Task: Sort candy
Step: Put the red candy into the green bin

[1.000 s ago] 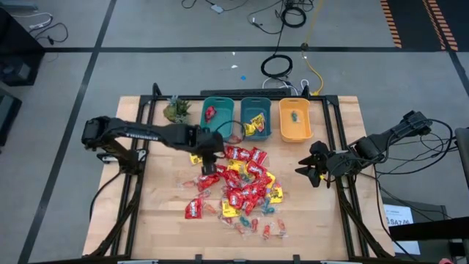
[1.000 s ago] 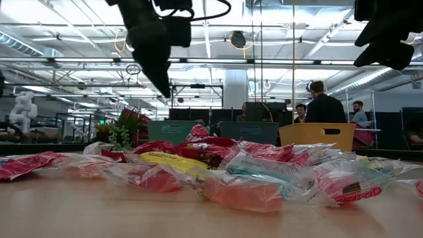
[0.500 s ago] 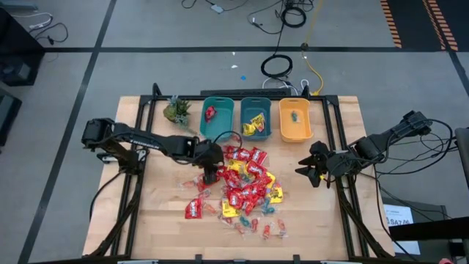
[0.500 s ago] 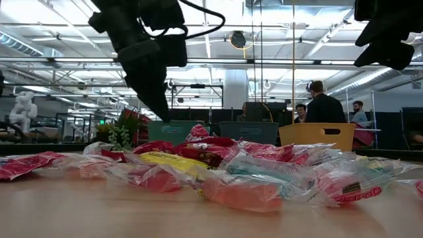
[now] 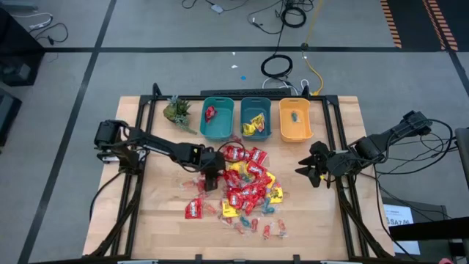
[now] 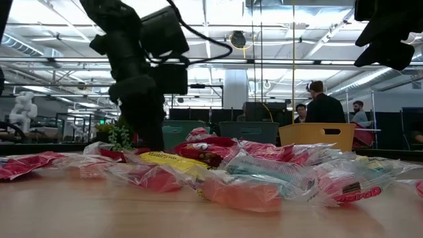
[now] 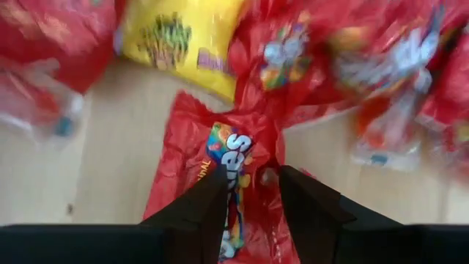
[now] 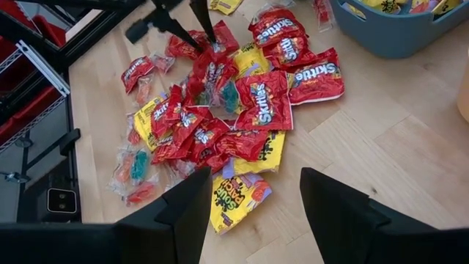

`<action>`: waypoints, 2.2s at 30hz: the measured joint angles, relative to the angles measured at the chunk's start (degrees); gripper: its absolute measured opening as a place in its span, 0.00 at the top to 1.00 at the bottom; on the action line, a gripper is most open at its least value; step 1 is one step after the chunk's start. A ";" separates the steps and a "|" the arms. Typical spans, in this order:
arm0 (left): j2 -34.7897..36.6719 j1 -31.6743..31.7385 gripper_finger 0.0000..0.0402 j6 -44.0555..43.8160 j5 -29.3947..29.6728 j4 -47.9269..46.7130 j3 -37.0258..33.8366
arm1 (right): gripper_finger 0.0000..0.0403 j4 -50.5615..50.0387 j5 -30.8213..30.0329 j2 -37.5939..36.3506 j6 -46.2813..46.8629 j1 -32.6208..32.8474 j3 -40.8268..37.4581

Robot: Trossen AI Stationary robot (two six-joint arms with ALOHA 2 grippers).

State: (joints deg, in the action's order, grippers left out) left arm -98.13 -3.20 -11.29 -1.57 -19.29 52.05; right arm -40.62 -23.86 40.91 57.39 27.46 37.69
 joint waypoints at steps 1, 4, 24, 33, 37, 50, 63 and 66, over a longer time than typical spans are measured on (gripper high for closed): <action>-0.71 0.00 0.66 -0.24 0.20 0.02 0.04 | 0.51 0.04 0.00 0.00 0.00 0.00 0.00; -1.51 -0.04 0.70 -2.13 1.52 0.15 0.28 | 0.51 0.04 0.15 0.00 0.28 0.00 0.00; 1.40 0.61 0.99 -1.40 1.83 -21.07 16.08 | 0.51 0.05 0.15 0.00 0.02 0.00 0.00; 10.88 5.69 0.99 4.75 8.59 -22.21 24.24 | 0.51 0.02 -0.11 0.01 0.00 0.00 0.00; 13.54 11.83 0.99 7.27 10.15 -22.93 24.55 | 0.51 -0.02 -0.11 0.11 0.00 0.02 0.00; 9.90 35.28 1.00 16.86 -2.43 -17.86 24.55 | 0.51 -0.26 -0.09 0.26 0.25 0.00 0.00; 4.02 38.88 0.86 22.20 -6.13 -14.17 24.50 | 0.51 -1.20 -0.28 0.26 1.01 0.00 0.00; 4.02 38.86 0.80 22.27 -6.09 -14.09 24.50 | 0.51 -1.29 -0.37 0.26 2.14 0.01 0.00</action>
State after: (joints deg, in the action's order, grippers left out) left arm -94.11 35.66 10.98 -7.66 -33.39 76.55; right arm -41.91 -24.23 41.17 59.53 27.47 37.69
